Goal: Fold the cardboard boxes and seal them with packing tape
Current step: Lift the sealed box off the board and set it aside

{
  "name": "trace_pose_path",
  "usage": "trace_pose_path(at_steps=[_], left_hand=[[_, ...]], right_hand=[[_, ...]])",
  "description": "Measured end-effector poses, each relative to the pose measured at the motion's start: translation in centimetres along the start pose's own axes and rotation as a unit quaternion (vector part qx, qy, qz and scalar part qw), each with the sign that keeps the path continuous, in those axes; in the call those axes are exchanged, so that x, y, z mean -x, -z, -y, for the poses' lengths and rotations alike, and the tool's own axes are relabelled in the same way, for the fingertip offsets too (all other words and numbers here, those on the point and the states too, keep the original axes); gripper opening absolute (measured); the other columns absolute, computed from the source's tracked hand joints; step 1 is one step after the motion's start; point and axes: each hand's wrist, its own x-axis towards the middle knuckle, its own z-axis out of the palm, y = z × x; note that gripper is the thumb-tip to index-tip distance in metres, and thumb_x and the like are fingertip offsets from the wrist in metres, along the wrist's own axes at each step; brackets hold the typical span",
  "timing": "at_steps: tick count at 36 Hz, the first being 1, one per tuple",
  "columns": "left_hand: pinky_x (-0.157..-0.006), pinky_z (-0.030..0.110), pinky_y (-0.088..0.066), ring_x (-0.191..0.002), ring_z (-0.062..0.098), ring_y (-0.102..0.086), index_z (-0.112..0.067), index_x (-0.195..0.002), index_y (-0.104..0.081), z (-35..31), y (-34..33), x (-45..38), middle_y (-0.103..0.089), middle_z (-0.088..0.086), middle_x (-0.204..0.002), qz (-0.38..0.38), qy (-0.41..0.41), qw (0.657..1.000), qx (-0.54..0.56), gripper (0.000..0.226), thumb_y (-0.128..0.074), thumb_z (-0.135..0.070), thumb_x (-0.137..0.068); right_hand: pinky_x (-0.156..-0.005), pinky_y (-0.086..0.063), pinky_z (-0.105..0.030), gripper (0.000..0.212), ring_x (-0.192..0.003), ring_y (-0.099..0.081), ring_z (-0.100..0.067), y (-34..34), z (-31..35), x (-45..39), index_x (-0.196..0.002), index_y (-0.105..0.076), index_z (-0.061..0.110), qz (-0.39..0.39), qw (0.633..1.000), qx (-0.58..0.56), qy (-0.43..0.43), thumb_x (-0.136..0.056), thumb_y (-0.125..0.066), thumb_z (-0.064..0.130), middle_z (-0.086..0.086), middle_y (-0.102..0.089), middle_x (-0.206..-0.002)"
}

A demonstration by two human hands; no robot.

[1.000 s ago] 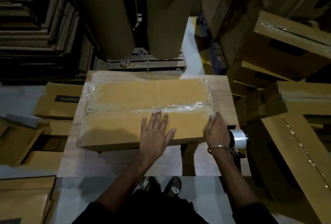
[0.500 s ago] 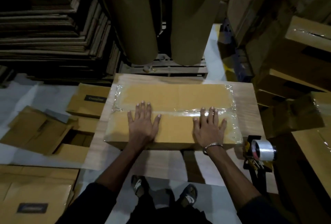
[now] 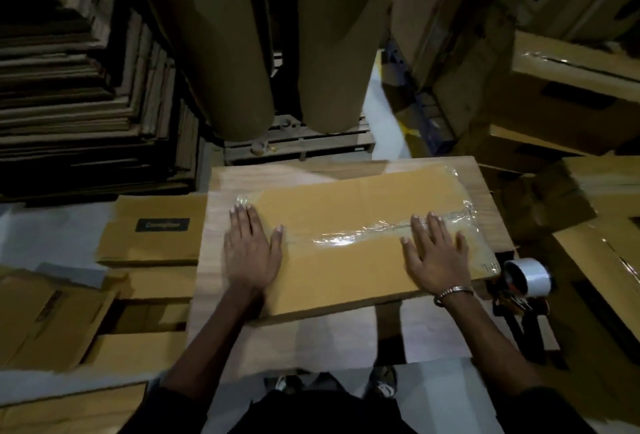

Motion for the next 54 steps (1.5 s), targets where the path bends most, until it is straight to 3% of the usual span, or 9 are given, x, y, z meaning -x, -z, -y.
trace_pose_path(at_steps=[7, 14, 20, 24, 35, 41, 44, 50, 54], left_hand=[[-0.12, 0.048, -0.032, -0.152, 0.038, -0.032, -0.003, -0.164, -0.021, 1.8, 1.0, -8.7, -0.025, 0.018, -0.169, 0.049, -0.006, 0.981, 0.189, 0.071, -0.032, -0.05, -0.112], [-0.13, 0.034, -0.004, -0.159, 0.004, 0.011, -0.019, -0.168, 0.004, 4.7, -0.5, -4.8, 0.01, -0.005, -0.175, 0.041, -0.044, 0.946, 0.317, 0.067, -0.029, -0.041, -0.114], [-0.125, 0.044, -0.03, -0.155, 0.018, -0.031, -0.033, -0.168, -0.012, 5.0, 0.0, 3.6, -0.026, -0.004, -0.172, 0.081, 0.059, 0.893, 0.439, 0.064, -0.035, -0.053, -0.111], [-0.109, 0.038, -0.044, -0.134, 0.019, -0.054, -0.028, -0.159, -0.038, 5.1, 0.2, 6.3, -0.057, -0.001, -0.149, 0.069, 0.089, 0.889, 0.444, 0.056, -0.036, -0.055, -0.11], [-0.106, 0.057, -0.05, -0.123, 0.027, -0.06, -0.037, -0.15, -0.042, 5.2, 0.3, 6.2, -0.061, 0.001, -0.139, 0.084, 0.113, 0.888, 0.438, 0.052, -0.033, -0.065, -0.107], [-0.112, 0.064, -0.043, -0.141, 0.027, -0.047, -0.045, -0.157, -0.031, 4.1, 3.0, 6.1, -0.045, -0.005, -0.159, 0.124, 0.126, 0.856, 0.486, 0.069, -0.054, -0.07, -0.098], [-0.112, 0.047, -0.042, -0.142, 0.022, -0.047, -0.037, -0.16, -0.033, 2.0, 5.3, 5.4, -0.046, -0.005, -0.158, 0.098, 0.095, 0.851, 0.508, 0.062, -0.054, -0.051, -0.103], [-0.082, 0.026, -0.052, -0.116, 0.004, -0.06, -0.044, -0.15, -0.04, -4.2, 9.8, 2.3, -0.054, -0.008, -0.144, 0.071, 0.033, 0.849, 0.523, 0.046, -0.055, -0.042, -0.106], [-0.079, 0.031, -0.054, -0.115, 0.008, -0.059, -0.036, -0.149, -0.044, -11.5, 11.8, 1.7, -0.055, -0.004, -0.14, 0.072, -0.004, 0.845, 0.53, 0.052, -0.063, -0.04, -0.101]], right_hand=[[-0.128, -0.003, -0.053, 0.068, -0.16, -0.002, -0.014, -0.2, 0.0, -0.3, -0.164, -0.006, 0.045, 0.001, 1.0, 0.003, -0.011, -0.102, -0.012, 0.071, 0.007, -0.003, -0.174], [-0.128, -0.009, -0.054, 0.063, -0.16, -0.005, -0.012, -0.6, 0.6, -0.1, -0.162, -0.005, 0.051, -0.023, 0.999, -0.012, -0.036, -0.103, -0.016, 0.071, 0.01, -0.007, -0.174], [-0.127, -0.015, -0.053, 0.065, -0.16, -0.01, -0.016, -0.5, 0.7, 0.0, -0.162, -0.012, 0.049, -0.041, 0.998, -0.006, -0.048, -0.102, -0.022, 0.071, 0.007, -0.014, -0.173], [-0.126, -0.014, -0.053, 0.069, -0.16, -0.011, -0.018, -0.3, 1.3, 0.1, -0.163, -0.017, 0.045, -0.051, 0.995, -0.003, -0.085, -0.1, -0.023, 0.074, 0.003, -0.017, -0.173], [-0.113, -0.03, -0.064, 0.1, -0.144, -0.036, -0.045, 1.9, -0.4, -1.1, -0.154, -0.035, 0.011, -0.085, 0.911, -0.097, -0.393, -0.088, -0.026, 0.087, -0.026, -0.042, -0.155], [-0.101, -0.045, -0.061, 0.097, -0.124, -0.054, -0.042, 4.3, -1.9, -1.3, -0.134, -0.051, 0.015, -0.1, 0.912, -0.158, -0.365, -0.074, -0.044, 0.091, -0.019, -0.059, -0.134], [-0.105, -0.041, -0.063, 0.102, -0.13, -0.05, -0.04, 7.6, -2.5, -1.2, -0.139, -0.049, 0.017, -0.148, 0.908, -0.163, -0.357, -0.073, -0.046, 0.094, -0.017, -0.054, -0.141], [-0.104, -0.042, -0.06, 0.093, -0.125, -0.052, -0.041, 15.0, -7.3, -0.4, -0.133, -0.052, 0.016, -0.222, 0.891, -0.199, -0.342, -0.077, -0.052, 0.09, -0.018, -0.058, -0.133], [-0.103, -0.046, -0.059, 0.094, -0.124, -0.057, -0.041, 18.7, -13.1, 2.4, -0.131, -0.056, 0.018, -0.276, 0.859, -0.229, -0.365, -0.074, -0.049, 0.092, -0.017, -0.063, -0.132]])
